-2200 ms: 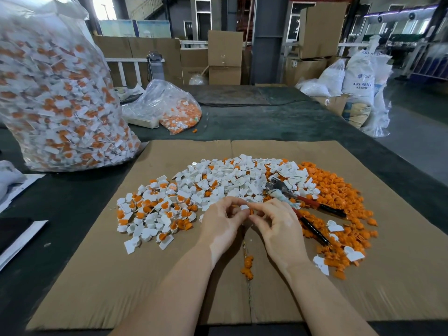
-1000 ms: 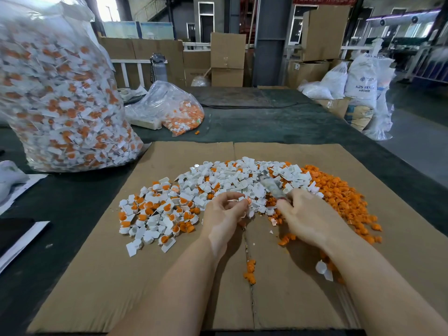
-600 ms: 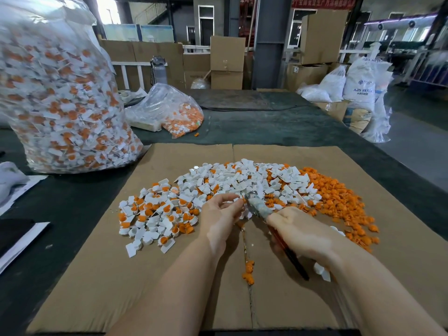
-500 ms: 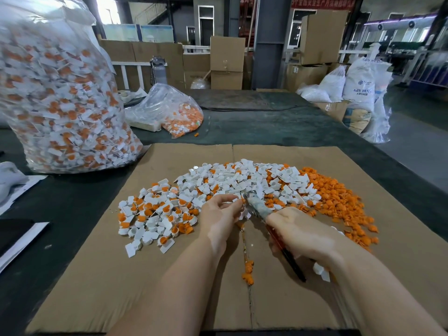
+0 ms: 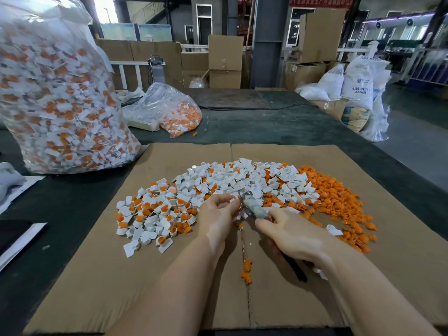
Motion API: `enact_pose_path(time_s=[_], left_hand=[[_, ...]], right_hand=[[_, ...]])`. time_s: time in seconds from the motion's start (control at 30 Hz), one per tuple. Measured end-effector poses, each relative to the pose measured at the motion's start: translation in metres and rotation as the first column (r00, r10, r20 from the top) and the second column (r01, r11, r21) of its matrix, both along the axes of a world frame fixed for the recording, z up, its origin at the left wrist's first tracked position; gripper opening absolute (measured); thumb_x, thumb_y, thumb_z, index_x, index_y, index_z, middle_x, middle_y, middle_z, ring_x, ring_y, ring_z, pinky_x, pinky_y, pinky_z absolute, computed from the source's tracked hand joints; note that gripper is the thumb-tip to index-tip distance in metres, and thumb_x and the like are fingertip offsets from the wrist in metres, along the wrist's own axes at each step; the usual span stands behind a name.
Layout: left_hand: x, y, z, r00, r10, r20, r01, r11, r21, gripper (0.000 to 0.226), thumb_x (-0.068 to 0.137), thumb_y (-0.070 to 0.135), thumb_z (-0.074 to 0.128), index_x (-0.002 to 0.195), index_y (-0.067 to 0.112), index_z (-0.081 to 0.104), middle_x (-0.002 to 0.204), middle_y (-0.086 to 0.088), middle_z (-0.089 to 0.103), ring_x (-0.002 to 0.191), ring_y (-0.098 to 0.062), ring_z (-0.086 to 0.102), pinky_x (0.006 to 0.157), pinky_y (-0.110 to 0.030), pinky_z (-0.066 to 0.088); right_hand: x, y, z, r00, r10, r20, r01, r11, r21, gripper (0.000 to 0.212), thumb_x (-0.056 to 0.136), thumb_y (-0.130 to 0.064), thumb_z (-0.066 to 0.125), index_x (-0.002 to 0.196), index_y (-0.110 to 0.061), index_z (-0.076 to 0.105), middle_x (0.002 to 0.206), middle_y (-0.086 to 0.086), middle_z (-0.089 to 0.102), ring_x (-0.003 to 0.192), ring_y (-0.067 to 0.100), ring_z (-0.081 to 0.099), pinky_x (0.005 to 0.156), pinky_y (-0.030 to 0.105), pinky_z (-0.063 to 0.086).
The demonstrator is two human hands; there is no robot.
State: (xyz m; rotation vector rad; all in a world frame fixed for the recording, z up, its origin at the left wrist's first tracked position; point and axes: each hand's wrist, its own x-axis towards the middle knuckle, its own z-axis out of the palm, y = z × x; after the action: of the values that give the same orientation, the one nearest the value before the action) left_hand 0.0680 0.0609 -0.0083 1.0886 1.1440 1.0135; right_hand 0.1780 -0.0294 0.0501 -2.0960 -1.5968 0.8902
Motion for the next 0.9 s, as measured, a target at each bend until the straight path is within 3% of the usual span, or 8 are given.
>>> enact_pose_path(time_s=[0.17, 0.33, 0.43, 0.53, 0.6, 0.67, 0.8, 0.9], left_hand=[[-0.002, -0.001, 0.0, 1.0, -0.019, 0.014, 0.018, 1.0, 0.016, 0.009, 0.088, 0.013, 0.063, 0.097, 0.015, 0.062, 0.091, -0.004, 0.068, 0.08, -0.011, 0.065, 0.059, -0.018, 0.048], [-0.003, -0.003, -0.001, 1.0, -0.023, 0.003, 0.022, 0.999, 0.039, 0.009, 0.089, 0.014, 0.063, 0.097, 0.015, 0.062, 0.089, -0.002, 0.069, 0.075, -0.008, 0.065, 0.055, -0.016, 0.047], [-0.004, -0.004, -0.002, 0.999, -0.032, 0.012, 0.031, 0.997, 0.071, 0.01, 0.088, 0.013, 0.064, 0.097, 0.013, 0.063, 0.087, -0.006, 0.07, 0.072, -0.01, 0.066, 0.062, -0.021, 0.051], [-0.007, -0.007, -0.005, 0.997, -0.055, -0.062, 0.066, 0.981, 0.181, 0.011, 0.088, 0.014, 0.065, 0.098, 0.018, 0.066, 0.085, -0.002, 0.069, 0.079, -0.011, 0.064, 0.075, -0.028, 0.05], [-0.008, -0.009, -0.006, 0.988, -0.101, -0.118, 0.126, 0.965, 0.23, 0.018, 0.09, 0.016, 0.061, 0.106, 0.02, 0.069, 0.1, 0.005, 0.068, 0.097, -0.009, 0.062, 0.088, -0.028, 0.049], [-0.01, -0.01, -0.006, 0.981, -0.124, -0.152, 0.161, 0.952, 0.259, 0.023, 0.092, 0.016, 0.058, 0.113, 0.02, 0.068, 0.11, 0.01, 0.064, 0.107, -0.004, 0.057, 0.096, -0.021, 0.044], [-0.013, -0.01, -0.006, 0.967, -0.13, -0.219, 0.199, 0.922, 0.331, 0.025, 0.095, 0.016, 0.054, 0.116, 0.022, 0.066, 0.109, 0.018, 0.057, 0.092, 0.017, 0.048, 0.074, 0.008, 0.032], [-0.013, -0.009, -0.007, 0.959, -0.132, -0.252, 0.217, 0.912, 0.349, 0.027, 0.096, 0.015, 0.052, 0.118, 0.022, 0.065, 0.109, 0.018, 0.056, 0.098, 0.012, 0.048, 0.073, 0.011, 0.029]], right_hand=[[0.001, 0.003, -0.009, 1.0, 0.008, 0.026, -0.009, 0.998, 0.062, 0.024, 0.098, -0.038, 0.04, 0.096, -0.017, 0.05, 0.077, -0.001, 0.049, 0.063, 0.013, 0.045, 0.057, 0.025, 0.034], [0.002, 0.001, -0.016, 0.998, -0.041, 0.052, 0.035, 0.993, 0.115, 0.028, 0.095, -0.043, 0.046, 0.075, -0.024, 0.04, 0.072, -0.005, 0.045, 0.06, 0.009, 0.043, 0.053, 0.021, 0.03], [0.01, 0.0, -0.021, 0.989, -0.145, 0.04, 0.136, 0.975, 0.174, 0.033, 0.088, -0.052, 0.051, 0.081, -0.021, 0.046, 0.08, -0.004, 0.05, 0.069, 0.012, 0.049, 0.058, 0.026, 0.036], [0.023, 0.004, -0.027, 0.934, -0.288, 0.211, 0.229, 0.937, 0.265, 0.035, 0.086, -0.053, 0.054, 0.095, -0.019, 0.048, 0.093, -0.003, 0.05, 0.084, 0.015, 0.05, 0.065, 0.029, 0.04], [0.032, 0.008, -0.031, 0.844, -0.365, 0.394, 0.241, 0.913, 0.329, 0.04, 0.086, -0.053, 0.054, 0.104, -0.017, 0.05, 0.102, 0.002, 0.053, 0.095, 0.02, 0.052, 0.074, 0.031, 0.044], [0.04, 0.011, -0.036, 0.735, -0.385, 0.557, 0.222, 0.914, 0.339, 0.045, 0.086, -0.055, 0.052, 0.111, -0.018, 0.05, 0.111, 0.003, 0.054, 0.104, 0.021, 0.051, 0.081, 0.031, 0.044], [0.05, 0.016, -0.046, 0.666, -0.407, 0.625, 0.243, 0.911, 0.334, 0.057, 0.084, -0.062, 0.05, 0.12, -0.018, 0.05, 0.122, 0.003, 0.053, 0.113, 0.021, 0.049, 0.089, 0.034, 0.042], [0.047, 0.017, -0.048, 0.579, -0.393, 0.714, 0.256, 0.92, 0.298, 0.061, 0.084, -0.067, 0.044, 0.123, -0.02, 0.05, 0.127, 0.005, 0.05, 0.118, 0.023, 0.044, 0.099, 0.039, 0.035]])
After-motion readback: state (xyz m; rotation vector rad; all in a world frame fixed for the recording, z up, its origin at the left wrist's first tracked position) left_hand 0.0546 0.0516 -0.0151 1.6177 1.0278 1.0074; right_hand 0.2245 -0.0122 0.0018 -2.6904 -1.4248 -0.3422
